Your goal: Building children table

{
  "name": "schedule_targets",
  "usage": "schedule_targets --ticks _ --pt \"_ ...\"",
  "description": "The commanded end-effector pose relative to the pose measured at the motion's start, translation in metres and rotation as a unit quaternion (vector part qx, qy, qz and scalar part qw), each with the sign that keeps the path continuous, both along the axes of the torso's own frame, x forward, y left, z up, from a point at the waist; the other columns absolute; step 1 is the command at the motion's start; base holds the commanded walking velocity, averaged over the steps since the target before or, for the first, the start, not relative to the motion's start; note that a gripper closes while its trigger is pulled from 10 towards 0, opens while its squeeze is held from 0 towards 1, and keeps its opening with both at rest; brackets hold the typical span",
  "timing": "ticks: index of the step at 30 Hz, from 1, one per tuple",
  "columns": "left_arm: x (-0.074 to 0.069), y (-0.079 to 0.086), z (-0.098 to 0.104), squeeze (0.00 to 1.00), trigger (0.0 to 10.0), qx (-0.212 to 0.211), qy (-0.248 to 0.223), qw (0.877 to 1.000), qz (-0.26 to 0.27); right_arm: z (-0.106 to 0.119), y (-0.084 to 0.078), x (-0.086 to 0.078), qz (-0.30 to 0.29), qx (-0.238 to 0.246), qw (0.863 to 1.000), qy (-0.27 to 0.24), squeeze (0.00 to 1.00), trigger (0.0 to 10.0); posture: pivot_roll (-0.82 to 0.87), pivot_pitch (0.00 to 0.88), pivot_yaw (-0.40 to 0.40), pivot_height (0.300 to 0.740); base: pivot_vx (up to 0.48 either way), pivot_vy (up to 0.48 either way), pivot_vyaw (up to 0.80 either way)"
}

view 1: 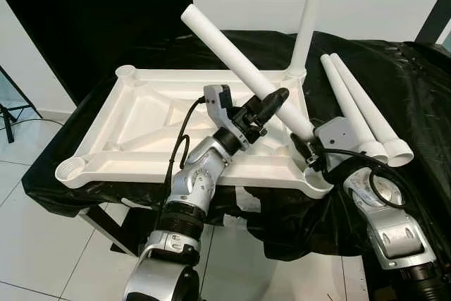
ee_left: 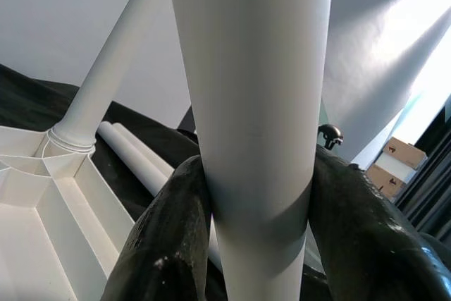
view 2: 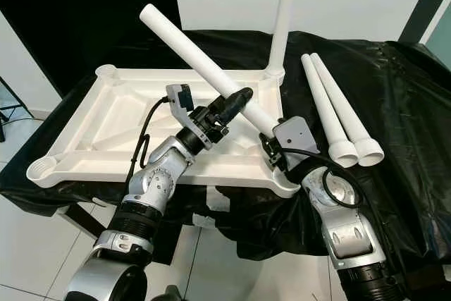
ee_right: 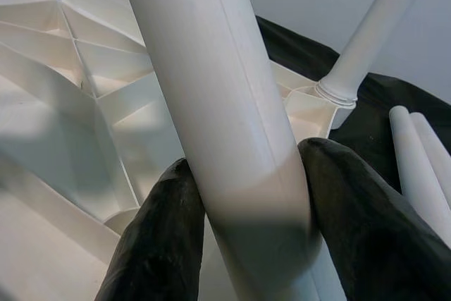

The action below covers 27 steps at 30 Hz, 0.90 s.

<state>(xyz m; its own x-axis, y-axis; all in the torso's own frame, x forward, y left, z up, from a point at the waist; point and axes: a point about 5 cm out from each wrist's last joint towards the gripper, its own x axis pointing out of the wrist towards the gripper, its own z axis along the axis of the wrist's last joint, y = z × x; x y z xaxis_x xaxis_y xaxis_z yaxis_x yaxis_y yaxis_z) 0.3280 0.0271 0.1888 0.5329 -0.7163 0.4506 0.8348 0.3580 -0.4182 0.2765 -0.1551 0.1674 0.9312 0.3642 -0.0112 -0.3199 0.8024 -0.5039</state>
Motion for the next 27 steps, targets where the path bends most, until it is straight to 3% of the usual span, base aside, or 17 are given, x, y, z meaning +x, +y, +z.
schedule_targets --ticks 1,7,8,9,13,14,15,16,17,18,27 --pt "0.0 -0.005 0.01 0.0 10.0 -0.013 -0.023 1.0 -0.007 -0.012 0.003 -0.002 0.01 -0.002 0.999 0.044 0.0 0.0 0.11 0.0 0.029 0.74 0.0 0.0 0.0" --pt "-0.002 -0.005 0.009 0.0 10.0 -0.014 -0.021 1.0 -0.01 -0.011 0.003 -0.003 0.009 -0.004 0.999 0.049 0.0 0.0 0.11 0.0 0.033 0.74 0.0 0.0 0.0" --pt "-0.003 -0.005 0.009 0.59 10.0 -0.021 -0.019 0.999 -0.017 -0.011 0.003 -0.003 0.006 -0.007 0.999 0.047 0.0 0.0 0.11 0.0 0.034 0.74 0.0 0.0 0.0" --pt "-0.004 -0.005 0.01 1.0 10.0 -0.028 -0.018 0.999 -0.024 -0.011 0.002 -0.003 0.002 -0.01 0.999 0.045 0.0 0.0 0.11 0.0 0.037 0.74 0.0 0.0 0.0" --pt "-0.006 -0.006 0.01 1.0 10.0 -0.028 -0.022 0.999 -0.029 -0.01 0.0 -0.003 -0.007 -0.019 0.999 0.037 0.0 0.0 0.11 0.0 0.036 0.74 0.0 0.0 0.0" --pt "-0.006 -0.007 0.011 0.43 10.0 -0.025 -0.024 0.999 -0.029 -0.009 -0.001 -0.002 -0.014 -0.021 0.999 0.034 0.0 0.0 0.11 0.0 0.037 0.74 0.0 0.0 0.0" --pt "-0.007 -0.007 0.011 0.0 10.0 -0.024 -0.025 0.999 -0.03 -0.007 -0.001 -0.001 -0.02 -0.026 0.999 0.028 0.0 1.2 0.1 0.0 0.036 0.74 0.0 0.0 0.0" --pt "-0.007 -0.007 0.011 0.0 10.0 -0.024 -0.025 0.999 -0.03 -0.007 -0.001 -0.001 -0.02 -0.026 0.999 0.028 0.0 1.2 0.1 0.0 0.036 0.74 0.0 0.0 0.0" --pt "-0.007 -0.008 0.011 0.0 10.0 -0.025 -0.026 0.999 -0.033 -0.006 -0.001 0.0 -0.026 -0.028 0.999 0.023 0.0 7.1 0.1 0.0 0.036 0.74 0.0 0.0 0.0" --pt "-0.007 -0.008 0.012 0.0 10.0 -0.028 -0.026 0.999 -0.036 -0.003 -0.002 0.001 -0.032 -0.029 0.999 0.016 0.0 10.0 0.1 0.0 0.036 0.74 0.0 0.0 0.0" --pt "-0.017 -0.005 0.02 0.0 10.0 -0.061 -0.041 0.995 -0.069 0.012 -0.014 0.008 -0.092 -0.019 0.995 -0.025 0.0 10.0 0.11 0.0 0.032 0.74 0.0 0.0 0.0"
